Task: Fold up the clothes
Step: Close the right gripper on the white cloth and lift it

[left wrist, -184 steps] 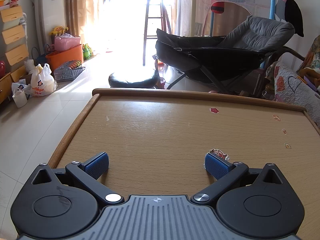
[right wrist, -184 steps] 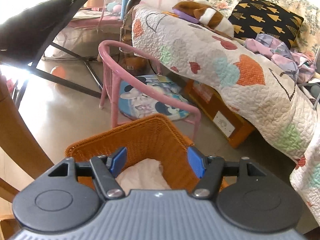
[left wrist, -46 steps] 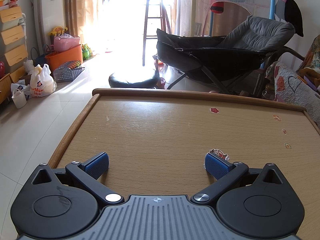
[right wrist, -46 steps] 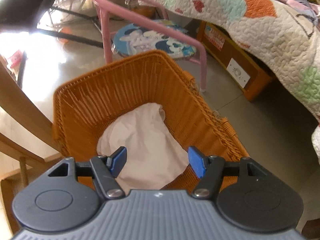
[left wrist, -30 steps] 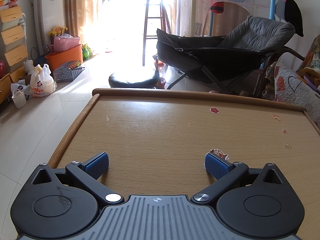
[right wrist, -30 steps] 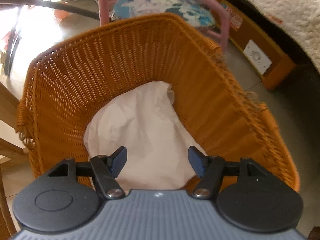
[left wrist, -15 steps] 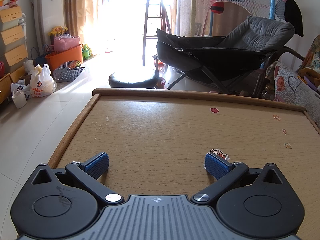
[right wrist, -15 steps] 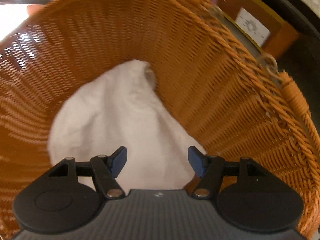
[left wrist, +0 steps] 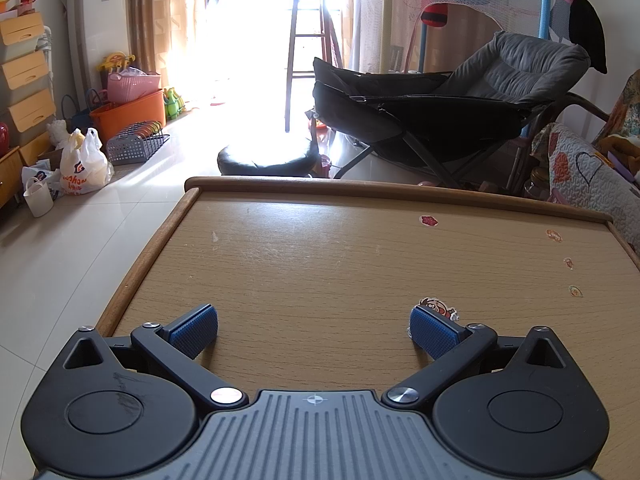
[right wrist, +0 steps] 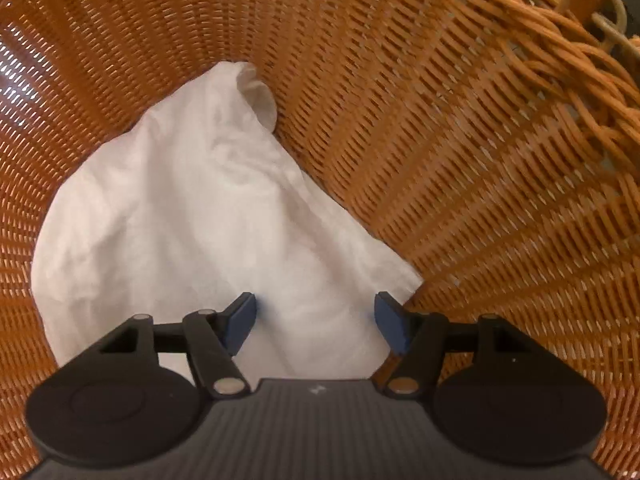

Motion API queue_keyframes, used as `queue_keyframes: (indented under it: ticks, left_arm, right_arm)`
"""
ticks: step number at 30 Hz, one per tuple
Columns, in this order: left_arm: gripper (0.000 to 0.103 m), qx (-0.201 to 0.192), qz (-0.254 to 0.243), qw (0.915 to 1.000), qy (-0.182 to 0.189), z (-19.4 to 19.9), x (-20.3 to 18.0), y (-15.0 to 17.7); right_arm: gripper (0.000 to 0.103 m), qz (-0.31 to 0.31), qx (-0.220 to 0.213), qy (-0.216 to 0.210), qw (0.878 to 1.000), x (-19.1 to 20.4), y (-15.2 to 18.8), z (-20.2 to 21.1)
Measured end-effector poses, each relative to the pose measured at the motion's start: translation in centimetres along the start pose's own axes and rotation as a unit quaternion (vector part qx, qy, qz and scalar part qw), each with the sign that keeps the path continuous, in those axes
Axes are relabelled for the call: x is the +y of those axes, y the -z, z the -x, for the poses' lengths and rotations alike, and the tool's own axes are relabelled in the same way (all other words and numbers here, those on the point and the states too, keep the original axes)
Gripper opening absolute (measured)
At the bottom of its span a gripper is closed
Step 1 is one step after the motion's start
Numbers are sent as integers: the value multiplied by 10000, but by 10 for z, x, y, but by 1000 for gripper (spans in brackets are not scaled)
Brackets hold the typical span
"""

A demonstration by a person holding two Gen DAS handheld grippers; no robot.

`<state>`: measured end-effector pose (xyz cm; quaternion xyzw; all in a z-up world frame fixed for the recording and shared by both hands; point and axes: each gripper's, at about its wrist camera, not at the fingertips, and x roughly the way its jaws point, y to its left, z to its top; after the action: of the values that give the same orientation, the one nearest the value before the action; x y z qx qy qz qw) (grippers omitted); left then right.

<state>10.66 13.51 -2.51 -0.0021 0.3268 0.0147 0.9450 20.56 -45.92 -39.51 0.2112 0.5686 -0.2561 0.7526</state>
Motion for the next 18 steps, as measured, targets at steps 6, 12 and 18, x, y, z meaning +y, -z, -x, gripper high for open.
queue_keyframes:
  ticks: [6, 12, 18]
  left_arm:
    - [103, -1, 0, 10000, 0, 0, 0, 0]
    - [103, -1, 0, 10000, 0, 1, -1, 0]
    - [103, -2, 0, 10000, 0, 0, 0, 0]
  right_arm:
    - [36, -91, 30, -60, 9999, -1, 4, -3]
    - [16, -161, -35, -248, 9996, -3, 1, 12]
    - [14, -110, -182, -284, 9994, -7, -1, 40]
